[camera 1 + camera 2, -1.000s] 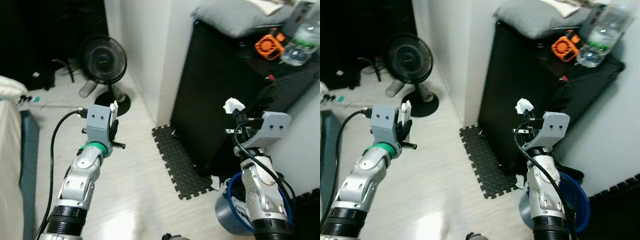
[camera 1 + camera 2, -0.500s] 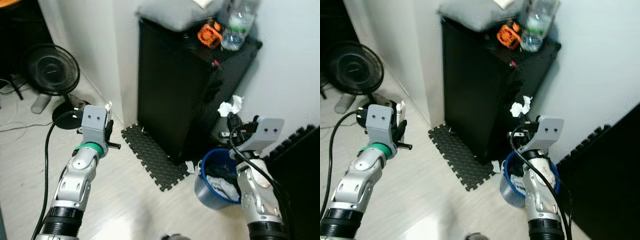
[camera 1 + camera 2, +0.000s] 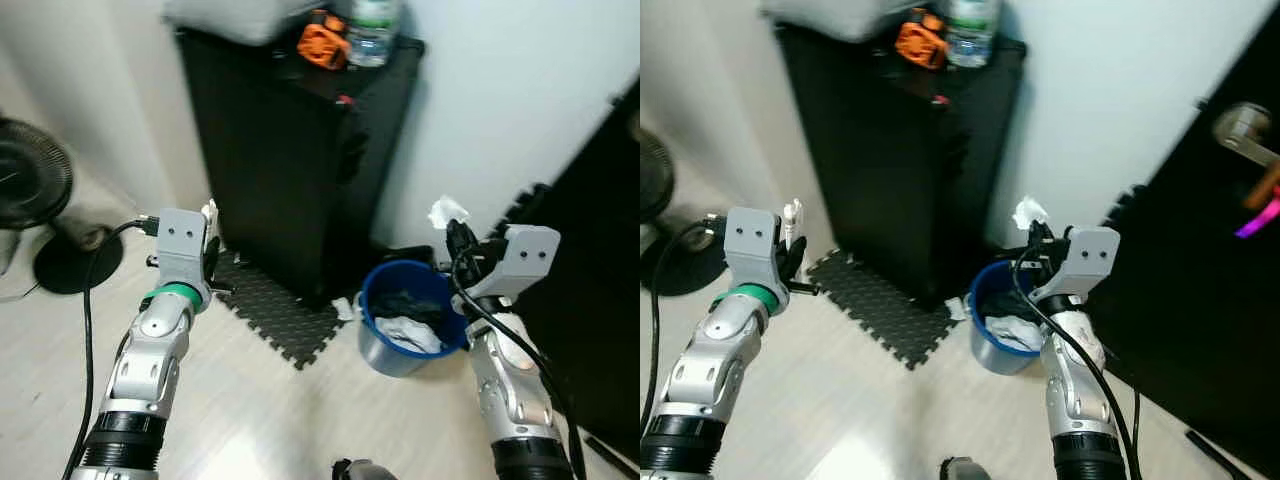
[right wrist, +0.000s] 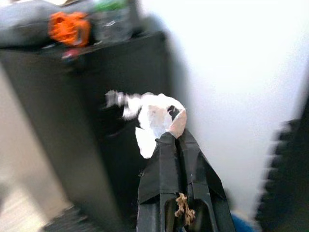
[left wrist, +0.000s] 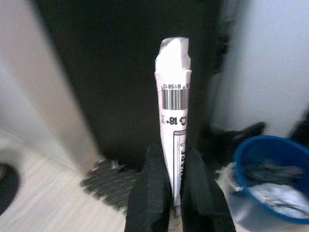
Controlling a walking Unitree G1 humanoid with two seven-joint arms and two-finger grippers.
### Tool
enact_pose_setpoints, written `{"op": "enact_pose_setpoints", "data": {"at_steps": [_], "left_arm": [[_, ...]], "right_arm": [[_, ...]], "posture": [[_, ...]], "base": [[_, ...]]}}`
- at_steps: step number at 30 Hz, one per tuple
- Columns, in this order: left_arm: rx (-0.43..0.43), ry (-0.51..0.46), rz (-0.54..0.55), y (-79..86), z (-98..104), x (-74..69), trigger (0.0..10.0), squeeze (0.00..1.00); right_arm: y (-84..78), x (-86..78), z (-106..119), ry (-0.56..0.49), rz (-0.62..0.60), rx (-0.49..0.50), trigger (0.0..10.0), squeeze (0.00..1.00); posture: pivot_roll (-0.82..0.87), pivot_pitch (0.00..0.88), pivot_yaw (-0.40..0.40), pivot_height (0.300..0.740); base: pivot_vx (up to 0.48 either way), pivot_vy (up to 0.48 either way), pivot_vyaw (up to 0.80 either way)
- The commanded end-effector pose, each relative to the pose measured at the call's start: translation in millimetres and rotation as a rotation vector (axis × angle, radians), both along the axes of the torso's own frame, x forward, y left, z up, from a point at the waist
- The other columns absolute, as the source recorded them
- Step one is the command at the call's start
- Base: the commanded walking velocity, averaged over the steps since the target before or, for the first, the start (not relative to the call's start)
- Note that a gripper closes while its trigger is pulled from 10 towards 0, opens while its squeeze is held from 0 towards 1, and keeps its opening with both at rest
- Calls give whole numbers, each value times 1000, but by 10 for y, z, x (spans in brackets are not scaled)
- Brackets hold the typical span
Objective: Clean up the room
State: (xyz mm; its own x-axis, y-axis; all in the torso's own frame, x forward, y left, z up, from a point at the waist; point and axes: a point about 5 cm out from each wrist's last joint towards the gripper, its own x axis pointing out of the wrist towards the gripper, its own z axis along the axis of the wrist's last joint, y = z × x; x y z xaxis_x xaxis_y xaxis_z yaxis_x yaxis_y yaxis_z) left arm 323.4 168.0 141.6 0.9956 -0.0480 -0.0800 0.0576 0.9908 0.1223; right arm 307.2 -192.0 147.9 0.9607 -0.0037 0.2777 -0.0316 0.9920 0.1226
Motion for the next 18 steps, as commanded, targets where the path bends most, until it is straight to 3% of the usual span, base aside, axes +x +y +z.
{"op": "enact_pose_setpoints", "data": {"at_steps": [1, 18], "left_arm": [[3, 30, 16, 51, -82, -30, 10000, 0], [12, 16, 12, 54, -78, -34, 10000, 0]], "right_arm": [[12, -20, -52, 16, -2, 10, 10000, 0], [6, -22, -56, 17, -10, 14, 10000, 0]], "posture": [[28, 62, 41, 706], [29, 64, 41, 706]], "base": [[0, 0, -800], [31, 0, -800]]}}
